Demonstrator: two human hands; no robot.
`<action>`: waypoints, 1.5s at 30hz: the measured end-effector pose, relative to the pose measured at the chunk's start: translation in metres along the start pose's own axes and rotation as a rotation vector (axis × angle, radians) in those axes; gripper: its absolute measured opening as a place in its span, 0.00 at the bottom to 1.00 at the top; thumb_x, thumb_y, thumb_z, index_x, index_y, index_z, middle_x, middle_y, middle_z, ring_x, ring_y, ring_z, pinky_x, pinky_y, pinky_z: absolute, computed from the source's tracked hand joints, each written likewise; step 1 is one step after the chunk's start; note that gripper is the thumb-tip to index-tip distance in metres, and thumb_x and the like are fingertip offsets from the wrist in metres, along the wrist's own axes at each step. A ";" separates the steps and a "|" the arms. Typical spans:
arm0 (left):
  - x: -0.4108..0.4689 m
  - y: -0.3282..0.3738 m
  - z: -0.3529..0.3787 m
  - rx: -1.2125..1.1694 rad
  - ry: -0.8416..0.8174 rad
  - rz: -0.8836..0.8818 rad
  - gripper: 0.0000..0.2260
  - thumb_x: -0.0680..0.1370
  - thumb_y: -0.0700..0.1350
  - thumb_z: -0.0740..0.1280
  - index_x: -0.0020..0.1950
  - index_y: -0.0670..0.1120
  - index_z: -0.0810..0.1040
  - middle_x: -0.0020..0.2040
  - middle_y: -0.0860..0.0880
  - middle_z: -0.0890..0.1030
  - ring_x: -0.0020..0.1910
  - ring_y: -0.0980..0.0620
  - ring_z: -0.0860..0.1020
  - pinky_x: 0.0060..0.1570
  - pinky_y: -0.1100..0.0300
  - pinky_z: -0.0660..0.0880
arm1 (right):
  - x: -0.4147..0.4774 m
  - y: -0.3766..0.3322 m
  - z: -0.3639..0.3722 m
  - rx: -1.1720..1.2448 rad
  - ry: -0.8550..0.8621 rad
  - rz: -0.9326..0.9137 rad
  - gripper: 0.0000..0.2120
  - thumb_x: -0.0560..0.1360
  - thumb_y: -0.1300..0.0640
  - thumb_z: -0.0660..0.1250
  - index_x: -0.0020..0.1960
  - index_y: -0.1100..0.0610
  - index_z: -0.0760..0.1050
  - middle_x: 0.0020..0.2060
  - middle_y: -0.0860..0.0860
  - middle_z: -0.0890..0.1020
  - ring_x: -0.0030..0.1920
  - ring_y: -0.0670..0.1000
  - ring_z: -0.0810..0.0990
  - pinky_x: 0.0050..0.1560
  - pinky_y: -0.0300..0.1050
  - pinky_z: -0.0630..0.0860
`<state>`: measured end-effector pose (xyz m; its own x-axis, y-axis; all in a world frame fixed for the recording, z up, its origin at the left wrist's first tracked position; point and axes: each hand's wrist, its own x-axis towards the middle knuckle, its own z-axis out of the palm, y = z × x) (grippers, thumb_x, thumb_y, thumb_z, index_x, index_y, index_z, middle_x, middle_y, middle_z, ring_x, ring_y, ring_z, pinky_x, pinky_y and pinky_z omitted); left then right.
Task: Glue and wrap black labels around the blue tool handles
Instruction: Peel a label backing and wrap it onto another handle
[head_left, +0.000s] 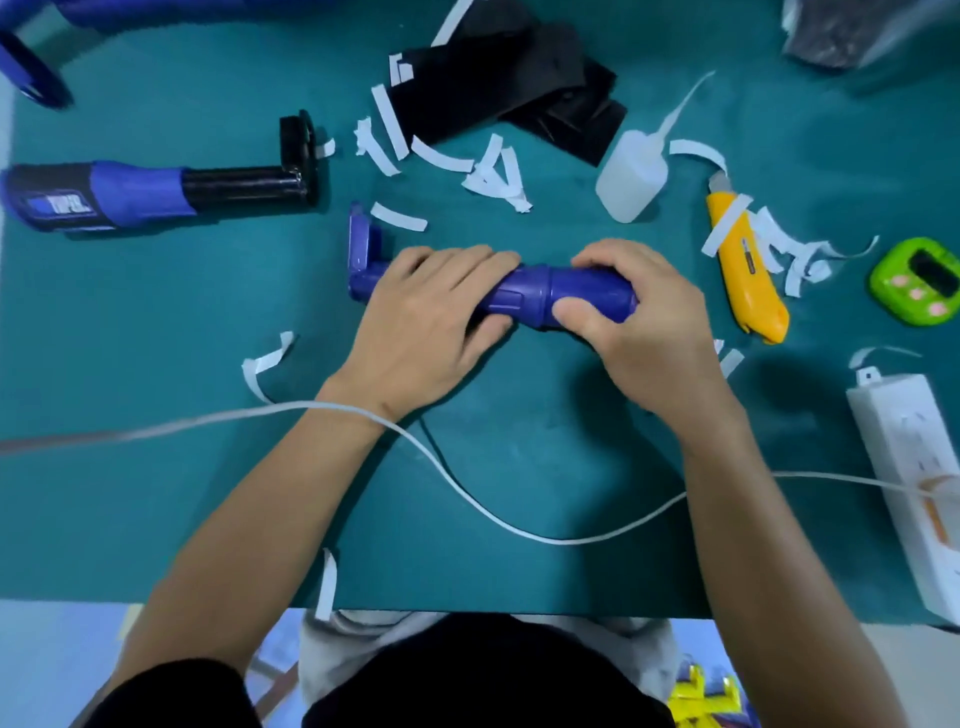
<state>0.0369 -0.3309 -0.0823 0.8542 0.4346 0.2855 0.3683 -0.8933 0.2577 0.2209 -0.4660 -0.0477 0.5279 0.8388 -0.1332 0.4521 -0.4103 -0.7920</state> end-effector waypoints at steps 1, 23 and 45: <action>0.001 -0.001 0.001 -0.017 0.000 -0.010 0.19 0.82 0.52 0.68 0.71 0.45 0.78 0.65 0.47 0.82 0.61 0.45 0.80 0.63 0.49 0.69 | -0.001 0.001 -0.001 0.045 0.085 -0.006 0.10 0.74 0.48 0.72 0.55 0.46 0.81 0.51 0.36 0.81 0.54 0.40 0.78 0.57 0.31 0.71; 0.026 0.004 0.009 -0.095 0.082 -0.177 0.25 0.77 0.55 0.74 0.70 0.45 0.80 0.61 0.49 0.83 0.58 0.46 0.79 0.63 0.51 0.67 | 0.027 0.001 -0.020 0.418 0.535 0.021 0.15 0.76 0.61 0.65 0.56 0.46 0.66 0.41 0.41 0.81 0.38 0.51 0.80 0.37 0.47 0.82; 0.016 -0.005 0.012 -0.090 0.086 -0.191 0.26 0.80 0.60 0.70 0.74 0.47 0.76 0.66 0.49 0.81 0.62 0.46 0.77 0.64 0.52 0.65 | 0.029 0.014 -0.021 1.408 0.323 0.393 0.05 0.70 0.63 0.63 0.45 0.58 0.71 0.37 0.51 0.73 0.32 0.50 0.64 0.33 0.42 0.60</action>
<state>0.0530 -0.3208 -0.0901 0.7363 0.6062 0.3004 0.4825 -0.7818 0.3951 0.2575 -0.4550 -0.0506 0.6651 0.5695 -0.4830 -0.6981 0.2445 -0.6730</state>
